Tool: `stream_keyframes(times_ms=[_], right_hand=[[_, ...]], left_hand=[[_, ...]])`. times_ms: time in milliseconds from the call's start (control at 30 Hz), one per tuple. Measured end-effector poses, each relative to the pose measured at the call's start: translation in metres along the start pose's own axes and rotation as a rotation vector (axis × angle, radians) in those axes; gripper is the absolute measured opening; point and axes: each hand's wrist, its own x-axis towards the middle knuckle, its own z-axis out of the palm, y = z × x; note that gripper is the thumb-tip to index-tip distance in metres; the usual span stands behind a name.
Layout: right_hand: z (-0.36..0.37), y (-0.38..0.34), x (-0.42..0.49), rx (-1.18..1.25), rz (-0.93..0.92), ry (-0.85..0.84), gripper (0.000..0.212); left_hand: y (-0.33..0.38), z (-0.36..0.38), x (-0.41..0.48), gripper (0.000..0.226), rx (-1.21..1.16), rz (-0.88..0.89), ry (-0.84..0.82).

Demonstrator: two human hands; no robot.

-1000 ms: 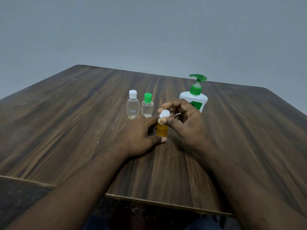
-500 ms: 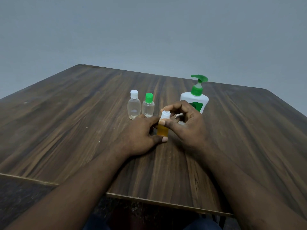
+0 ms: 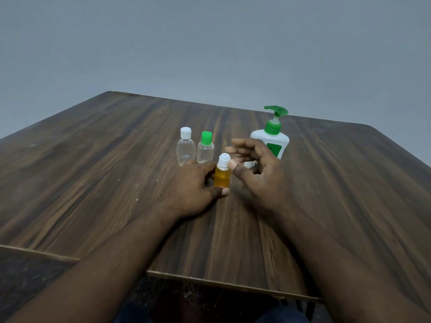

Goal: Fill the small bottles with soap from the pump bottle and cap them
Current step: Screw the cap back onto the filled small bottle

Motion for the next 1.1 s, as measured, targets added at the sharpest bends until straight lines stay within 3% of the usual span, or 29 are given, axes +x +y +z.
stream_keyframes(times_ms=[100, 267, 567, 767, 967, 1100], right_hand=[[0.003, -0.002, 0.0, -0.036, -0.003, -0.013, 0.041], [-0.008, 0.001, -0.001, -0.017, -0.018, 0.286, 0.007], [0.004, 0.0, 0.0, 0.002, 0.03, -0.053, 0.04], [0.001, 0.001, -0.001, -0.048, -0.018, 0.219, 0.013], [0.008, 0.005, 0.001, -0.074, 0.036, -0.016, 0.028], [0.011, 0.006, 0.002, -0.174, 0.006, 0.056, 0.02]], left_hand=[[0.001, 0.0, 0.0, 0.028, 0.001, -0.013, 0.012], [0.0, 0.0, 0.002, 0.031, 0.01, -0.066, -0.025], [0.003, 0.0, 0.001, 0.029, 0.0, -0.043, 0.01], [0.0, 0.002, 0.003, 0.028, -0.007, -0.052, 0.011], [0.002, 0.0, 0.0, 0.028, -0.008, 0.067, -0.028], [0.0, 0.003, 0.001, 0.031, -0.009, 0.064, -0.017]])
